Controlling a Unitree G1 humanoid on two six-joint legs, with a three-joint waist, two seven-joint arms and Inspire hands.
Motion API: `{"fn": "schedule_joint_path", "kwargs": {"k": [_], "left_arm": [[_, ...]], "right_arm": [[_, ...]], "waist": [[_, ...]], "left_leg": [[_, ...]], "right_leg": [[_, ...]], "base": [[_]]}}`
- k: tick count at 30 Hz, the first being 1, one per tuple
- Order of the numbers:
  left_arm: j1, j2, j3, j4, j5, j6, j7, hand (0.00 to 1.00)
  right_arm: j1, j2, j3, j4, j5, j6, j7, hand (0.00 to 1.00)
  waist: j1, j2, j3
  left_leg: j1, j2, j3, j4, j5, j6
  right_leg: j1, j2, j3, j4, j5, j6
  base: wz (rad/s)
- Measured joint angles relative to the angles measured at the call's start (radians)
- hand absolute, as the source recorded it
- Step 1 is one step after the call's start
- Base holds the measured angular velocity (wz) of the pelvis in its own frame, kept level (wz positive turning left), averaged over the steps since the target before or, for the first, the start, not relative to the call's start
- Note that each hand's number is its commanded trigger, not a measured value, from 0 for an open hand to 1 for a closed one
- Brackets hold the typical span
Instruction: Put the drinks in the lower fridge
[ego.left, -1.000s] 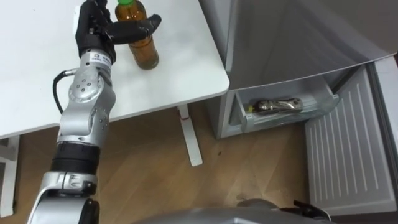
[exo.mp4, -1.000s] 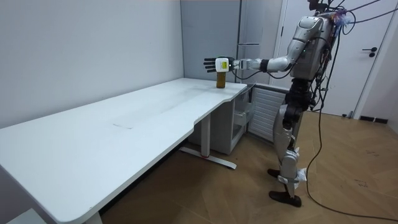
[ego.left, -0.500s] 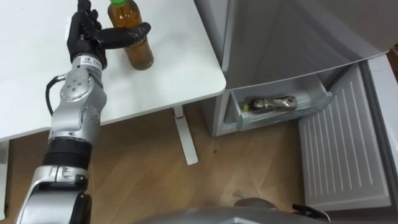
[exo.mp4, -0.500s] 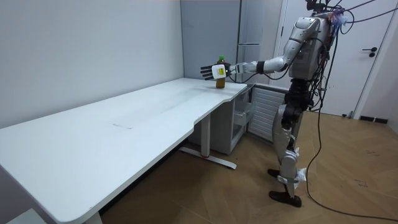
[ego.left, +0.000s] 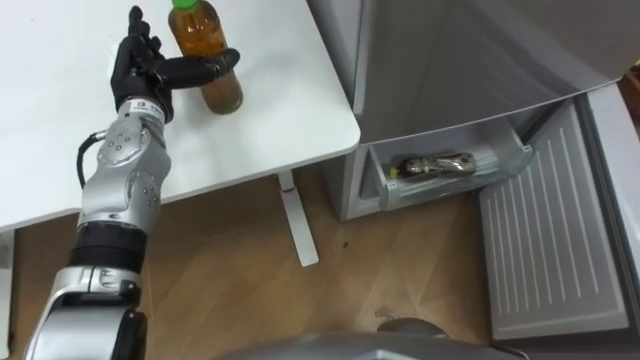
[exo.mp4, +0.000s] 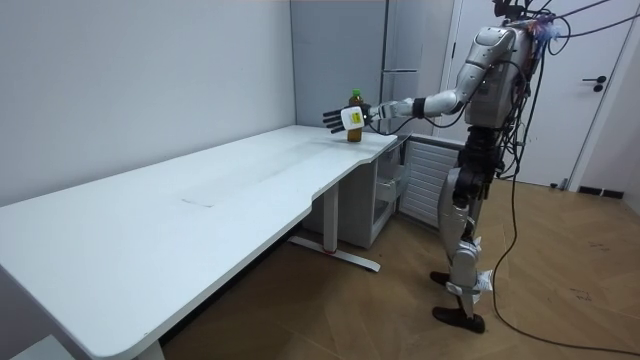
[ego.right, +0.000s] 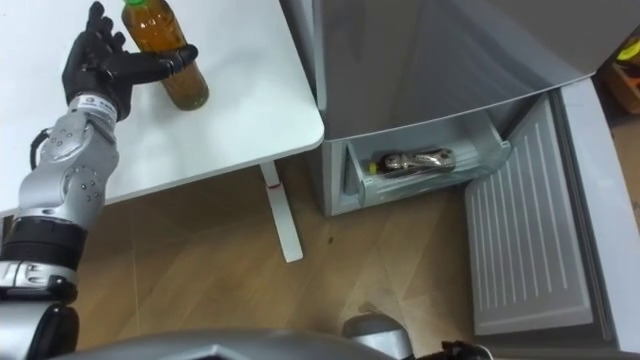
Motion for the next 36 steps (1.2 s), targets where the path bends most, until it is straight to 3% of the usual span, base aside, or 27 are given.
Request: {"fn": "schedule_joint_path", "kwargs": {"k": [8, 9, 11, 13, 21, 36], "left_arm": [[-0.007, 0.004, 0.0, 0.0, -0.002, 0.018, -0.003, 0.03], [-0.009, 0.005, 0.0, 0.0, -0.002, 0.022, -0.005, 0.18], [-0.013, 0.006, 0.0, 0.0, -0.002, 0.024, -0.015, 0.62], [-0.023, 0.008, 0.0, 0.0, -0.002, 0.032, -0.022, 1.0], [-0.071, 0.012, -0.001, 0.0, -0.004, 0.048, -0.035, 1.0], [-0.075, 0.013, -0.004, 0.023, -0.004, 0.052, -0.069, 1.0]], "right_arm": [[0.0, 0.0, 0.001, 0.0, -0.064, 0.024, 0.021, 0.0], [0.0, 0.0, 0.001, 0.0, -0.065, 0.026, 0.022, 0.0], [-0.001, 0.0, 0.001, -0.001, -0.065, 0.035, 0.023, 0.0], [-0.001, 0.0, 0.001, -0.001, -0.065, 0.04, 0.031, 0.0], [-0.005, 0.0, 0.002, -0.001, -0.066, 0.044, 0.034, 0.0], [-0.021, 0.001, 0.001, 0.004, -0.106, 0.032, 0.043, 0.0]], "waist": [[-0.002, -0.003, -0.0007], [-0.002, -0.004, -0.0008], [-0.002, -0.004, -0.0008], [-0.001, -0.004, -0.0009], [-0.003, -0.004, -0.0011], [-0.029, -0.005, 0.0002]], "left_leg": [[-0.002, 0.0, 0.002, 0.004, 0.0, 0.0], [-0.003, 0.0, 0.003, 0.004, 0.0, 0.0], [-0.004, 0.0, 0.003, 0.004, 0.0, 0.0], [-0.004, 0.0, 0.003, 0.005, 0.0, 0.0], [-0.007, 0.0, 0.002, 0.005, 0.0, 0.0], [-0.017, 0.0, 0.001, 0.006, 0.0, 0.0]], "right_leg": [[-0.005, 0.0, 0.006, 0.006, -0.002, 0.0], [-0.005, 0.0, 0.006, 0.006, -0.002, 0.0], [-0.006, 0.0, 0.006, 0.006, -0.002, 0.0], [-0.006, 0.0, 0.006, 0.006, -0.002, 0.0], [-0.014, 0.0, 0.0, 0.017, -0.004, -0.002], [-0.025, -0.001, 0.005, 0.021, -0.004, -0.002]], "base": [[0.0], [0.0], [0.0], [0.0], [0.0], [0.0]]}}
